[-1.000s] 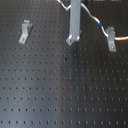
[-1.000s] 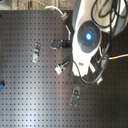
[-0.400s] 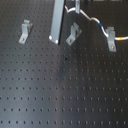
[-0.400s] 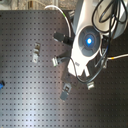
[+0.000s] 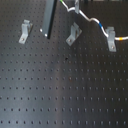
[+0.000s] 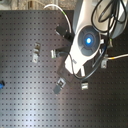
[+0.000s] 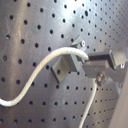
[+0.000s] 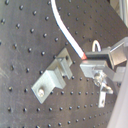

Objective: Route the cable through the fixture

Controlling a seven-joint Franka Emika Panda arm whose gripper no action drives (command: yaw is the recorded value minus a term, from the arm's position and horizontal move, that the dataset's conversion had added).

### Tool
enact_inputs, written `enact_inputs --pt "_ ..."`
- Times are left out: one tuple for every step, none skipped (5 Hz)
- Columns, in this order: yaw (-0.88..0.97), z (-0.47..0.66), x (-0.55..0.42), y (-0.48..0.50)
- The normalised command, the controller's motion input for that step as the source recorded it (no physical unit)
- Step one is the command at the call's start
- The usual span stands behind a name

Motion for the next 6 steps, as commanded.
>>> enact_inputs --pt "0.82 0.06 0.091 0.111" --pt "0.33 0.16 0.393 0.394" --pt "0.3 0.15 0.521 0.341" --pt "0.21 0.05 0.153 0.113" --pt "0.0 -0.03 -0.477 0.094" --pt "-0.03 -0.1 -0.592 0.186"
